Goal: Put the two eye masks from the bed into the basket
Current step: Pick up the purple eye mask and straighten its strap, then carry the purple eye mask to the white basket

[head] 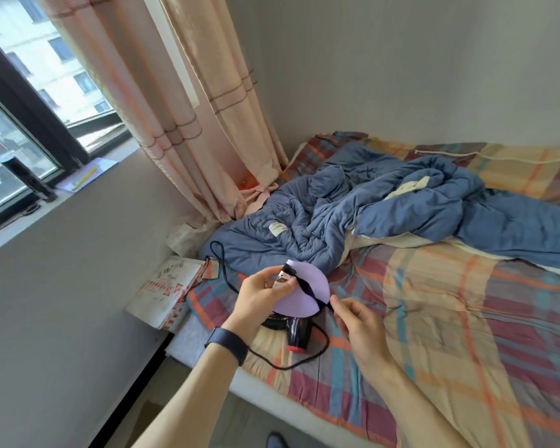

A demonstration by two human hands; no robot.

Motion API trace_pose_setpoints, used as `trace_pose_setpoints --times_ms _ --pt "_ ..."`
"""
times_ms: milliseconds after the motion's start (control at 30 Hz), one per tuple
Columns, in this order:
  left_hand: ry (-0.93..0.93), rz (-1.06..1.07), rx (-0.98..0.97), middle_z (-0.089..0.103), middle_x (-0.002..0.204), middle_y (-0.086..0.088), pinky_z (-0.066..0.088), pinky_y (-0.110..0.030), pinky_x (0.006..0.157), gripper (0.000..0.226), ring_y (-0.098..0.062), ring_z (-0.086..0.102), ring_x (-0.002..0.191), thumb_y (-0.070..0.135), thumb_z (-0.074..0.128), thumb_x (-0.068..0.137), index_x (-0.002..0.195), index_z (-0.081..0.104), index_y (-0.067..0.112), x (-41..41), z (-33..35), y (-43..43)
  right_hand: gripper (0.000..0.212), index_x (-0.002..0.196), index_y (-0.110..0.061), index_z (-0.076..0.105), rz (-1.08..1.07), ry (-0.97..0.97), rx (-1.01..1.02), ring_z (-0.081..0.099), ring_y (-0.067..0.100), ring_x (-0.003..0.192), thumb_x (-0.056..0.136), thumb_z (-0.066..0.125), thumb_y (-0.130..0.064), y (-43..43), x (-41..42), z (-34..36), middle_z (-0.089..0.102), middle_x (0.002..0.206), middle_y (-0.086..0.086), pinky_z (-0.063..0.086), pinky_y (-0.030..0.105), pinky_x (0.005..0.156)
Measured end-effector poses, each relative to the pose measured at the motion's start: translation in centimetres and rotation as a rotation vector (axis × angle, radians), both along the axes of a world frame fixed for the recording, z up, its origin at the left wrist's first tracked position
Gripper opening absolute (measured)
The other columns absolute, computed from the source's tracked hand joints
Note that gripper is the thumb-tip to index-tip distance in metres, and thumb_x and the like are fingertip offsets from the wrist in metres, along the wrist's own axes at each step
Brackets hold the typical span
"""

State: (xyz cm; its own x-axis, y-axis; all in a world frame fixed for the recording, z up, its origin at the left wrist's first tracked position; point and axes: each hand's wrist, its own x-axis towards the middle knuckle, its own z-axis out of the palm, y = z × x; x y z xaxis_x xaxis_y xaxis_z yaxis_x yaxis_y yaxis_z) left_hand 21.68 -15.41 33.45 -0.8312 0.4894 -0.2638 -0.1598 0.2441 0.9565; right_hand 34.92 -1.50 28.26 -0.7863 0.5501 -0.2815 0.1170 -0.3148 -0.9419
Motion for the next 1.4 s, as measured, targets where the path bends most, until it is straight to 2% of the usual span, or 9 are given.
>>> trace_pose_setpoints --times_ms 100,233,333,433,667,767,933,1133,1400 --pt "0.031 0.107 -0.028 0.076 0.087 0.001 0.051 -0.028 0.072 0.013 -0.013 0.067 0.080 0.023 0.077 0.083 0.096 0.074 0.022 2.0 -1.7 0.9 0.027 0.071 -0.009 0.061 -0.213 -0.046 -0.117 0.057 0.004 0.058 0.092 0.067 -0.026 -1.3 0.1 -1.1 0.061 0.063 -0.007 0.046 0.021 0.061" --pt "0.192 0.134 -0.130 0.075 0.088 0.006 0.049 -0.013 0.064 0.017 -0.004 0.068 0.078 0.028 0.076 0.083 0.099 0.072 0.026 4.6 -3.0 1.4 0.040 0.071 -0.002 0.061 -0.276 -0.117 -0.113 0.064 0.020 0.072 0.076 0.080 -0.037 -1.4 1.6 -1.5 0.067 0.072 0.006 0.057 0.052 0.078" --pt "0.291 0.093 -0.153 0.072 0.088 0.015 0.045 -0.005 0.061 0.016 0.009 0.064 0.077 0.022 0.072 0.085 0.099 0.070 0.030 6.5 -2.9 1.7 0.031 0.070 -0.007 0.058 -0.292 -0.110 -0.041 0.072 0.022 0.069 0.075 0.085 -0.022 -1.7 4.0 -0.6 0.071 0.073 0.011 0.062 0.045 0.078" --pt "0.318 -0.044 -0.139 0.073 0.089 0.016 0.050 -0.016 0.068 0.016 0.004 0.066 0.083 0.025 0.070 0.084 0.096 0.069 0.036 7.9 -3.2 2.3 0.034 0.073 -0.011 0.061 -0.352 -0.209 0.150 0.072 0.023 0.071 0.068 0.088 -0.031 -2.0 7.0 -0.2 0.073 0.074 0.008 0.058 0.040 0.071" --pt "-0.172 -0.412 -0.082 0.071 0.086 -0.005 0.044 -0.035 0.078 0.009 -0.023 0.061 0.085 0.022 0.069 0.082 0.083 0.074 0.015 12.9 -4.1 3.8 0.024 0.097 -0.013 0.070 -0.551 -0.260 0.147 0.074 0.010 0.075 0.076 0.081 -0.014 -3.1 16.9 -0.9 0.078 0.086 0.001 0.059 0.031 0.071" --pt "-0.265 -0.553 -0.132 0.069 0.083 -0.003 0.047 -0.029 0.068 0.010 -0.023 0.063 0.079 0.024 0.066 0.087 0.090 0.072 0.017 16.2 -4.4 4.2 0.013 0.089 -0.023 0.078 -0.557 -0.281 0.204 0.072 0.011 0.076 0.080 0.075 -0.014 -4.0 21.5 -1.0 0.078 0.081 0.000 0.056 0.032 0.074" --pt "-0.197 -0.775 -0.156 0.075 0.097 0.005 0.054 -0.039 0.069 0.022 -0.022 0.069 0.081 0.047 0.065 0.088 0.100 0.070 0.029 23.0 -4.1 6.4 0.010 0.082 -0.023 0.079 -0.723 -0.340 0.200 0.067 0.015 0.071 0.078 0.077 -0.014 -4.8 29.6 -1.1 0.078 0.079 0.002 0.054 0.040 0.074" --pt "-0.203 -1.012 -0.265 0.070 0.089 -0.007 0.056 -0.034 0.061 0.017 -0.022 0.068 0.069 0.024 0.065 0.092 0.101 0.066 0.009 33.5 -5.2 10.2 0.019 0.081 -0.029 0.080 -0.984 -0.354 0.070 0.075 0.031 0.081 0.064 0.081 -0.038 -5.6 40.4 -1.8 0.079 0.078 0.003 0.058 0.055 0.085" --pt "0.133 -1.344 -0.275 0.073 0.090 -0.004 0.060 -0.040 0.068 0.012 -0.023 0.068 0.079 0.021 0.064 0.091 0.099 0.070 0.014 52.2 -7.3 17.2 0.018 0.071 -0.038 0.073 -1.212 -0.534 0.192 0.066 -0.001 0.069 0.077 0.078 -0.023 -4.8 57.3 -2.2 0.075 0.072 -0.017 0.046 0.017 0.063"
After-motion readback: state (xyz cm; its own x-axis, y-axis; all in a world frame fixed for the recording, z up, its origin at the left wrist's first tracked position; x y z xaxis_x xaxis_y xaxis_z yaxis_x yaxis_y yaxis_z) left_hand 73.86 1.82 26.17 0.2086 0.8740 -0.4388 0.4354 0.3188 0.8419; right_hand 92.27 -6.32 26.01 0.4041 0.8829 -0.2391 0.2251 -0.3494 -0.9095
